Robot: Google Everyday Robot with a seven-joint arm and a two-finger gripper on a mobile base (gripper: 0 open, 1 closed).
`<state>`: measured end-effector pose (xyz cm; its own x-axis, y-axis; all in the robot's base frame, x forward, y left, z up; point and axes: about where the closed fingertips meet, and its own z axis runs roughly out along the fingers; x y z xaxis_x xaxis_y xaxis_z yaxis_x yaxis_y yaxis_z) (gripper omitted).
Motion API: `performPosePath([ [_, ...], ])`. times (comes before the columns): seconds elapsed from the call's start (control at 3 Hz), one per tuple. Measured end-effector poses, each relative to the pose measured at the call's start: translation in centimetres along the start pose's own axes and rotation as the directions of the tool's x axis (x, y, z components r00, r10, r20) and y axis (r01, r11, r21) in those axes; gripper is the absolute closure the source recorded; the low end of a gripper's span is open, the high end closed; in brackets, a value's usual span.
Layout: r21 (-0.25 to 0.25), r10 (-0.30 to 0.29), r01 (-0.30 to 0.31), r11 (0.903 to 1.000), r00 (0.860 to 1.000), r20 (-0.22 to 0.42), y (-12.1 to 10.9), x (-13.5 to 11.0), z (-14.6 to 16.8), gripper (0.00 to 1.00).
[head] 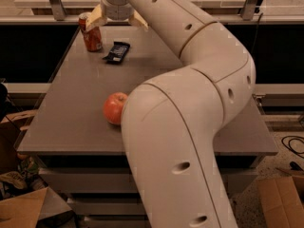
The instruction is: Move rxbar blueberry near coke can
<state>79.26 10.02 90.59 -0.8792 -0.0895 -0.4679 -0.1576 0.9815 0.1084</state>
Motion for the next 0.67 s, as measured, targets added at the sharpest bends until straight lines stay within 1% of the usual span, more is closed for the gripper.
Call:
performPosePath([
  [0.33, 0.010, 0.019, -0.019, 0.9998, 1.000, 0.000, -0.42, -0.62, -0.66, 0.00],
  [0.67, 0.006, 0.035, -0.034, 0.9994, 0.999, -0.009, -0.70, -0.87, -0.75, 0.00],
])
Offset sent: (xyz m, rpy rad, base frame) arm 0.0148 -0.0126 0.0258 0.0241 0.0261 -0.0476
